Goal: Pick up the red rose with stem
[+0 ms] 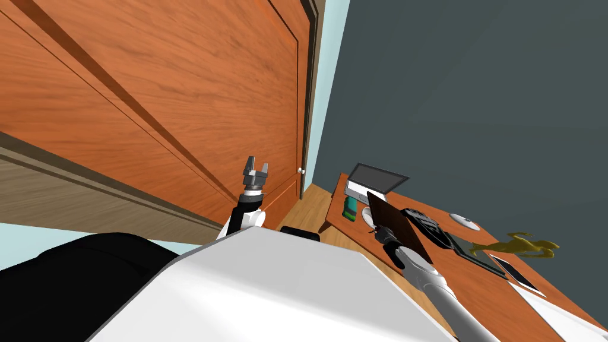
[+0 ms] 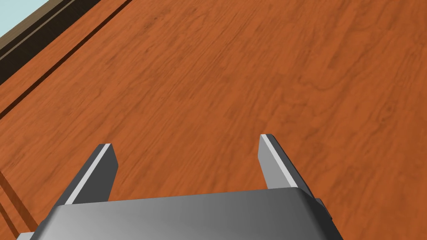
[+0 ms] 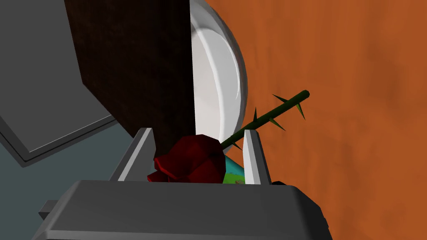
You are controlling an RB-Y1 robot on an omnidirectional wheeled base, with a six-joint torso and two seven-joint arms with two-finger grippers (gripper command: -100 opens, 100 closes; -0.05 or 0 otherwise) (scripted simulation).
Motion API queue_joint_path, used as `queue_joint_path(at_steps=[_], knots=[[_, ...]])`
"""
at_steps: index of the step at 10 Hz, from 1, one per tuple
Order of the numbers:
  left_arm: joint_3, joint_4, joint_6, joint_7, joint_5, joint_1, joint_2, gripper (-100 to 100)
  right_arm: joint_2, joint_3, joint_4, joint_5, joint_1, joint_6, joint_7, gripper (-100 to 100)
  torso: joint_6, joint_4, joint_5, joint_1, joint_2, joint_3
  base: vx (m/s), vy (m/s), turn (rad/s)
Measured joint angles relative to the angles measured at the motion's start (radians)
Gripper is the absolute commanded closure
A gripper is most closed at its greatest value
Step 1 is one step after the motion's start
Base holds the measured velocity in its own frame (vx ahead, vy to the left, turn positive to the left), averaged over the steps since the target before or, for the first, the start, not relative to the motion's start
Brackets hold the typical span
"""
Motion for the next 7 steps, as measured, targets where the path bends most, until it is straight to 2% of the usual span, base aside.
queue_joint_path(at_steps=[1, 2, 4, 6, 7], knots=[[0.000, 0.000, 0.000, 0.000, 0.000, 0.000, 0.000, 0, 0.000, 0.000, 0.000, 0.000, 0.000, 0.000, 0.000, 0, 0.000, 0.000, 0.000, 0.000, 0.000, 0.000, 0.000, 0.000, 0.000], [0.000, 0.000, 0.000, 0.000, 0.000, 0.000, 0.000, 0, 0.000, 0.000, 0.000, 0.000, 0.000, 0.000, 0.000, 100, 0.000, 0.000, 0.000, 0.000, 0.000, 0.000, 0.046, 0.051, -0.187], [0.000, 0.000, 0.000, 0.000, 0.000, 0.000, 0.000, 0, -0.018, -0.010, -0.026, 0.006, 0.015, -0.016, 0.004, 100, 0.001, 0.000, 0.001, 0.005, -0.003, -0.002, 0.087, 0.085, -0.239], [0.000, 0.000, 0.000, 0.000, 0.000, 0.000, 0.000, 0, -0.032, -0.031, -0.054, 0.013, 0.038, -0.046, 0.014, 100, 0.000, -0.001, 0.001, 0.006, -0.003, -0.002, 0.041, 0.058, -0.095], [0.000, 0.000, 0.000, 0.000, 0.000, 0.000, 0.000, 0, -0.033, -0.032, -0.055, 0.013, 0.039, -0.049, 0.014, 0, -0.001, -0.001, 0.001, 0.004, -0.002, -0.001, 0.003, 0.008, 0.004]])
